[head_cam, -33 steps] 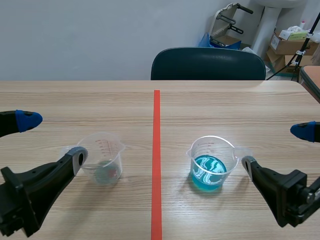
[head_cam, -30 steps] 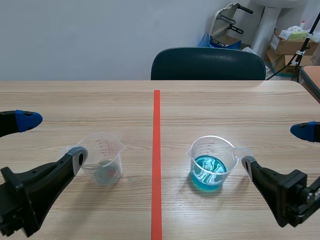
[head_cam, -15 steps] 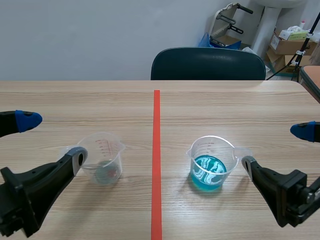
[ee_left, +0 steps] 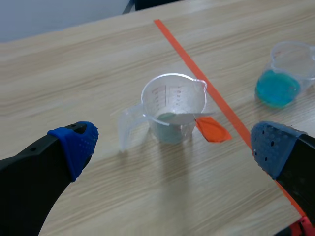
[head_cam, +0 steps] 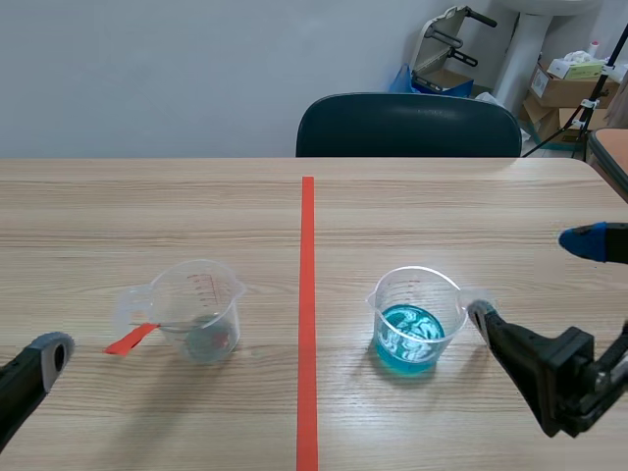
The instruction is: Do the redox reaction experiment
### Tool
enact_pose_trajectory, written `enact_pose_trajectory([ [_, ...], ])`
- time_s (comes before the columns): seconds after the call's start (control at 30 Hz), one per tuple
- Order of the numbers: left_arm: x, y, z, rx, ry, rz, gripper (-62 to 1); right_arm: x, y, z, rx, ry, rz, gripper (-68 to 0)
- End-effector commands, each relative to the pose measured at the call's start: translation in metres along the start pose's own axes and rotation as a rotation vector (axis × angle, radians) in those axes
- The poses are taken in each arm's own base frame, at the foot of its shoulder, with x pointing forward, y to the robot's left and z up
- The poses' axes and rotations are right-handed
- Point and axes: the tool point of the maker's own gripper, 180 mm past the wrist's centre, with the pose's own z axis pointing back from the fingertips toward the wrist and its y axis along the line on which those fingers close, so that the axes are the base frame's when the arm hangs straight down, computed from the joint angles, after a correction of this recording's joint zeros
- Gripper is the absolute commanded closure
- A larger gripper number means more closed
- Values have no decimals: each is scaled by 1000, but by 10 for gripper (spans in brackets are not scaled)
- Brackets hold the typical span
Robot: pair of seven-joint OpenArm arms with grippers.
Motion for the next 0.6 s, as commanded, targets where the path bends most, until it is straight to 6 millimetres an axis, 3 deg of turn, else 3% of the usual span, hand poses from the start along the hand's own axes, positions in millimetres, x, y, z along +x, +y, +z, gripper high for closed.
enact_pose_trajectory([
  [0.0, 8, 0, 2, 27, -23, 13, -623, 15, -4, -5, 10, -55, 23, -679],
  [0.2, -2, 17, 18, 144, 20, 38, -623, 37, 10, -20, 129, -113, 117, -679],
  [0.37, -8, 25, 30, 200, 47, 47, -623, 51, 39, -39, 269, -140, 235, -679],
  [0.57, 2, 24, 31, 207, 9, 39, -623, 59, 74, -63, 378, -138, 409, -679],
])
